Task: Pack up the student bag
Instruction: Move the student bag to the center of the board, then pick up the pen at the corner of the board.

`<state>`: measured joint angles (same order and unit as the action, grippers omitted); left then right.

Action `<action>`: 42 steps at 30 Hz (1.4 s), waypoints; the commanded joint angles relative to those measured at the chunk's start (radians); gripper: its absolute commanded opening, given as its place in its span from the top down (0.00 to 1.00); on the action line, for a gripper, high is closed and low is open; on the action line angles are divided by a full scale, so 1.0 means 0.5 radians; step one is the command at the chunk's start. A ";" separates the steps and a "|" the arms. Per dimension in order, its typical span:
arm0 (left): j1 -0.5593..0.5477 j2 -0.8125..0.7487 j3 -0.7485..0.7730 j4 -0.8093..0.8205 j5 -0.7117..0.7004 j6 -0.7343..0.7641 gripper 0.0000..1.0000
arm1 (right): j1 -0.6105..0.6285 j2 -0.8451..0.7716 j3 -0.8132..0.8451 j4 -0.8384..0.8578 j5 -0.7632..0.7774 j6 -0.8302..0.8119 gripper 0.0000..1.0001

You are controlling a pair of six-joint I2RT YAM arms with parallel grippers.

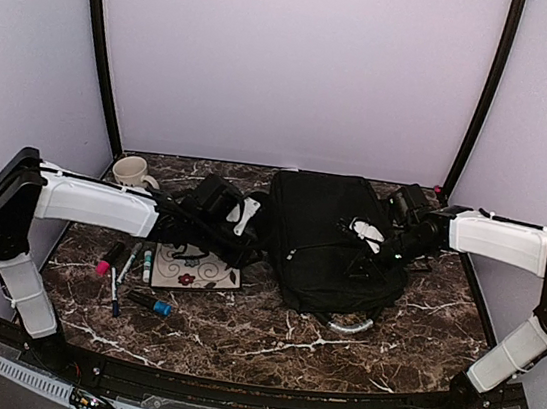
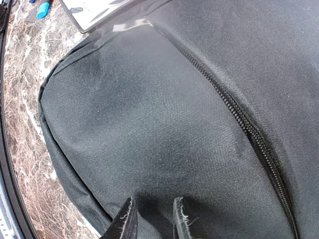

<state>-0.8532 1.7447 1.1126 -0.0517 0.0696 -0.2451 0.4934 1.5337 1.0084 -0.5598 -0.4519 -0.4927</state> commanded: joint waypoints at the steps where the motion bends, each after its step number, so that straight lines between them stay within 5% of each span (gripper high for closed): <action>1: -0.007 -0.321 -0.128 -0.393 -0.196 -0.060 0.59 | -0.008 -0.064 -0.009 0.030 -0.037 -0.010 0.74; 8: 0.071 -0.648 -0.209 -1.048 -0.619 -0.348 0.37 | -0.008 -0.097 -0.012 0.024 -0.039 -0.027 0.72; 14: 0.382 -0.785 -0.324 -1.281 -0.617 -0.498 0.39 | -0.009 -0.120 -0.019 0.027 -0.019 -0.036 0.71; 17: 0.585 -0.815 -0.311 -1.322 -0.437 -0.358 0.48 | -0.009 -0.136 -0.026 0.030 -0.023 -0.039 0.71; 21: 0.813 -0.765 -0.167 -1.522 -0.502 -0.151 0.44 | -0.008 -0.142 -0.029 0.031 -0.011 -0.047 0.71; 30: 1.455 -0.631 -0.238 -1.365 -0.282 0.308 0.42 | -0.008 -0.189 -0.032 0.027 -0.001 -0.049 0.70; 42: 1.493 -0.306 -0.164 -1.362 -0.426 0.316 0.40 | -0.010 -0.199 -0.045 0.028 0.032 -0.069 0.70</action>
<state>-0.1146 1.5650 1.0214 -0.7403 -0.1349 -0.1043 0.4908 1.4605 1.0054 -0.5602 -0.4469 -0.5182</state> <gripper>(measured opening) 0.604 0.303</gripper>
